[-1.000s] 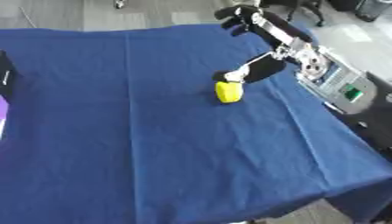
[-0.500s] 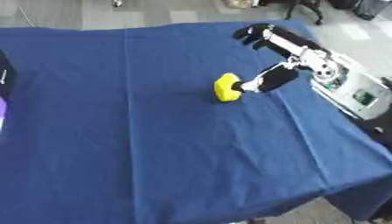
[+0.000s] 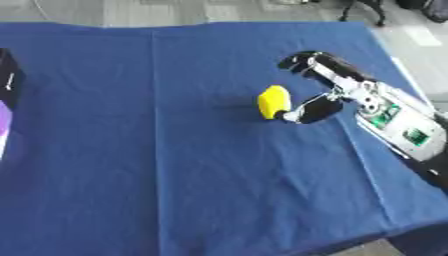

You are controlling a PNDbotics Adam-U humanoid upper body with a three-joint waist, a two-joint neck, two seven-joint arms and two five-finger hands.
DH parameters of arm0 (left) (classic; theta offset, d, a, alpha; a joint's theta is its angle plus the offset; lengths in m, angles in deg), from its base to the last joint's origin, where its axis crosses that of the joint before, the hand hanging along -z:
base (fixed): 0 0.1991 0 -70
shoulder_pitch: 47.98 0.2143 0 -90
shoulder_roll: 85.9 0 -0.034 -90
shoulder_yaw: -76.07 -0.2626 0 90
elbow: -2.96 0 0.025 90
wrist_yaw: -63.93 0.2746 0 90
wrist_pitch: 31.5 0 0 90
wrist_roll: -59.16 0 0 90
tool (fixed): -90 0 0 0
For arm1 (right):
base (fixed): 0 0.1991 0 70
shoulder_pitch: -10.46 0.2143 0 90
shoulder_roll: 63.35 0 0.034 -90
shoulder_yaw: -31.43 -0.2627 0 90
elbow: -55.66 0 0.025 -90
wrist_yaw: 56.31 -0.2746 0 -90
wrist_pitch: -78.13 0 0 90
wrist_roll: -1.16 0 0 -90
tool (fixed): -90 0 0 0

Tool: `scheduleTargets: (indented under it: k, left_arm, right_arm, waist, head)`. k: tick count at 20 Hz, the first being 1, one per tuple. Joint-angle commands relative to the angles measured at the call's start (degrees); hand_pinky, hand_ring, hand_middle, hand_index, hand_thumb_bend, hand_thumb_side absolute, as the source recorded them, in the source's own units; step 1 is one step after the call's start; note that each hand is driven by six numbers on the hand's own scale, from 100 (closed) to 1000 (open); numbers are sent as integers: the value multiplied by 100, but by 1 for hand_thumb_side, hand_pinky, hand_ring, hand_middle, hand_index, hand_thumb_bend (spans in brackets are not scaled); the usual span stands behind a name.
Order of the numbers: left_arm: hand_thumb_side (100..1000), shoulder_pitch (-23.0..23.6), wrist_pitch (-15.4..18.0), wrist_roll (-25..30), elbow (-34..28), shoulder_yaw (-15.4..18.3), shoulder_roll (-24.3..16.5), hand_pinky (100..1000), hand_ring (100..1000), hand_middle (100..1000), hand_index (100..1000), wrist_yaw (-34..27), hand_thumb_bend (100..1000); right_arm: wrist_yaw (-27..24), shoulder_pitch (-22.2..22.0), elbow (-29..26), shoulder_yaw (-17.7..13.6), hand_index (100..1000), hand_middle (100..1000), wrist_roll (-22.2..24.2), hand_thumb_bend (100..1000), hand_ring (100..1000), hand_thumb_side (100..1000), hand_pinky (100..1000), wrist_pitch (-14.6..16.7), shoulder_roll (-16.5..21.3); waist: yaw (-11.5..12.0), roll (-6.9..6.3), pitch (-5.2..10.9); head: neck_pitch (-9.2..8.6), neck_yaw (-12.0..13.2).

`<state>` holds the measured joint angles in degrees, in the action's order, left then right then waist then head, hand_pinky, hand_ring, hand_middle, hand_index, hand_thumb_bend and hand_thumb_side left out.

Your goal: Pick up the objects with one hand, pass them to the other hand, and then place them into the box on the other side of the table.

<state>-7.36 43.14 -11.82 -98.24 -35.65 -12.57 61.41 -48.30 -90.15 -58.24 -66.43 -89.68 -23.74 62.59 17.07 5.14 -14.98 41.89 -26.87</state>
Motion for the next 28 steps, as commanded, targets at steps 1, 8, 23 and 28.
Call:
scheduleTargets:
  k: [1, 8, 23, 28]
  left_arm:
    - [385, -73, -7, -50, -129, 85, -104, 1000, 733, 656, 734, 3, 100]
    - [384, -109, 1, -87, -164, 83, -131, 1000, 727, 640, 724, 9, 100]
    - [380, -151, 42, -156, -263, 85, -153, 1000, 715, 620, 711, 1, 100]
    - [377, -165, 43, -169, -279, 82, -158, 1000, 712, 615, 708, 13, 100]
  right_arm:
    - [-104, 3, -69, -108, 833, 799, -191, 516, 819, 137, 804, -135, 70]
    - [-11, -19, 13, -112, 823, 787, -280, 483, 813, 100, 806, -407, 12]
    - [169, 30, 250, -59, 796, 759, -403, 460, 787, 100, 784, -613, -138]
    - [76, 76, 321, -36, 768, 724, -564, 450, 766, 100, 769, -585, -178]
  waist:
    - [13, 0, -31]
    - [39, 1, -127]
    - [153, 7, -295]
    - [186, 4, -357]
  head:
    - [-113, -40]
    - [-93, -166]
    - [-254, -332]
    - [-293, -358]
